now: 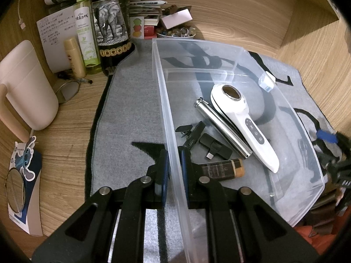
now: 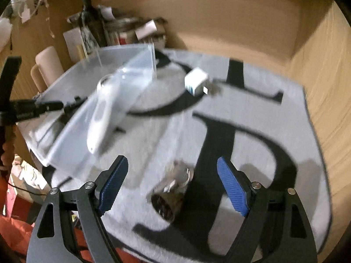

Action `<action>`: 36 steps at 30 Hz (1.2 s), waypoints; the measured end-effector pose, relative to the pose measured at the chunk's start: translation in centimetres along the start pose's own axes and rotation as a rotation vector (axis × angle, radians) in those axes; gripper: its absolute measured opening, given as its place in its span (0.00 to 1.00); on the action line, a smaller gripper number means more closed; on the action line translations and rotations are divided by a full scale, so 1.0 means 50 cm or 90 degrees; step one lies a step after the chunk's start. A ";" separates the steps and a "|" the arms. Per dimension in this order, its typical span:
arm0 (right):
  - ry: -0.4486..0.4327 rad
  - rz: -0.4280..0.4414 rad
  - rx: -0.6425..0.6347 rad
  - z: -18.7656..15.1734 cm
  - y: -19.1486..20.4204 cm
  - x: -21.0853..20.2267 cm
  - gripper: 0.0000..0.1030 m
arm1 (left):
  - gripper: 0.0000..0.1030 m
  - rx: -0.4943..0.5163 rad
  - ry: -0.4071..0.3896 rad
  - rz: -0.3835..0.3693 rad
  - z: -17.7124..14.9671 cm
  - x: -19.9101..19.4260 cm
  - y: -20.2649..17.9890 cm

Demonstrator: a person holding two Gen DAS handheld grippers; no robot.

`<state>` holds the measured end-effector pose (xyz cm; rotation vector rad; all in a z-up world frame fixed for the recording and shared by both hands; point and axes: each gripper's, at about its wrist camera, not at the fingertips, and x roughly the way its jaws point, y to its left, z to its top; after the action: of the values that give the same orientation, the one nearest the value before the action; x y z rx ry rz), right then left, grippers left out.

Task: Organize rigid objects
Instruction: 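Move the right tool to the round black metal piece and grasp it, then carry the round black piece into the clear box and open the right tool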

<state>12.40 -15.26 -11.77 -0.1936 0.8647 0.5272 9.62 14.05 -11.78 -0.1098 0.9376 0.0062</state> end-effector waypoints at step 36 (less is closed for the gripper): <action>-0.076 0.027 -0.012 0.037 0.019 -0.058 0.32 | 0.11 0.002 -0.001 -0.001 0.000 0.000 0.003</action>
<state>11.61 -14.82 -8.31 -0.1594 0.7490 0.5813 9.61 14.18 -11.78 -0.1081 0.9360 0.0038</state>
